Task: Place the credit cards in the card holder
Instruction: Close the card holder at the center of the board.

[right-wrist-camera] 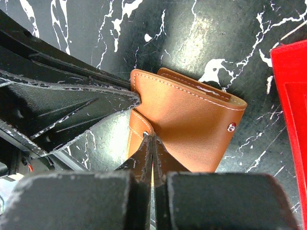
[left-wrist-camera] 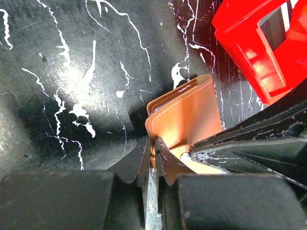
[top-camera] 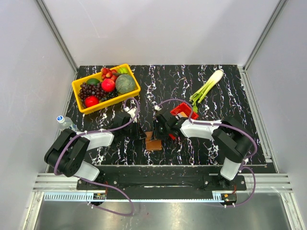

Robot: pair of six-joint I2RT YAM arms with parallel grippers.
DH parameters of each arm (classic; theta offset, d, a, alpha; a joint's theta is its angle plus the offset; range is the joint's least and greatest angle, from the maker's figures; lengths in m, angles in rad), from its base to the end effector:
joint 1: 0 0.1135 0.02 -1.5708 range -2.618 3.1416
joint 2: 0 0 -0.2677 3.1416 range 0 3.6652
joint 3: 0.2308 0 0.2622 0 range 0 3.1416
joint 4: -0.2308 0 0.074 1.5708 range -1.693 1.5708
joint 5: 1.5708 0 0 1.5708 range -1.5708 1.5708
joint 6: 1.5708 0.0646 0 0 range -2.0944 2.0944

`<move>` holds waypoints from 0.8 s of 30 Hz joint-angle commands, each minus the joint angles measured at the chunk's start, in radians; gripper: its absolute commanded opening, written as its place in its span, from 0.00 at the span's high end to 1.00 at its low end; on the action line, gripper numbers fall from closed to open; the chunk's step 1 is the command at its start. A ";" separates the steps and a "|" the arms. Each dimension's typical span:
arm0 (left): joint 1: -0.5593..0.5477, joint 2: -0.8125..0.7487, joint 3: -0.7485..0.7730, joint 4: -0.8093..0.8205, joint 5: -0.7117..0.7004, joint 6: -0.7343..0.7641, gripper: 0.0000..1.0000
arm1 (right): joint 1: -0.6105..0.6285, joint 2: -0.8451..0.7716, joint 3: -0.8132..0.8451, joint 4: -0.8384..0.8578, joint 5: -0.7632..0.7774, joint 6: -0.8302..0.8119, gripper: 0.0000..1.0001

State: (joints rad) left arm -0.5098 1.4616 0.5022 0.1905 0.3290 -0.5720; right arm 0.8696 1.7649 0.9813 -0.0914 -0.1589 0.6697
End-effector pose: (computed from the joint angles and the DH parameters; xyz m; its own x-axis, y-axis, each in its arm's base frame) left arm 0.2373 -0.1566 0.1111 -0.8700 -0.1005 -0.4827 0.2302 0.7829 -0.5779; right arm 0.2393 0.2993 0.1327 -0.8972 -0.1125 -0.4272 -0.3354 0.8027 0.4931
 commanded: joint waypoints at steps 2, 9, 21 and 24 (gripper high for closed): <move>0.007 0.008 0.018 -0.017 -0.024 0.031 0.90 | -0.004 0.022 0.003 -0.001 0.022 0.001 1.00; 0.008 -0.003 0.009 -0.013 -0.039 0.023 0.89 | -0.003 0.031 -0.001 -0.034 0.064 -0.007 1.00; 0.010 -0.178 -0.042 0.024 -0.041 0.003 0.61 | -0.003 0.077 -0.003 -0.039 0.087 -0.015 1.00; 0.010 -0.184 -0.056 0.040 0.004 0.011 0.67 | -0.003 0.073 -0.006 -0.042 0.094 -0.013 1.00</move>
State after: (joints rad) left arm -0.5045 1.3060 0.4706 0.1749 0.2970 -0.5724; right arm 0.8696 1.7874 0.9924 -0.0685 -0.1539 0.6724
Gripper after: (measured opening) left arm 0.362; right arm 0.007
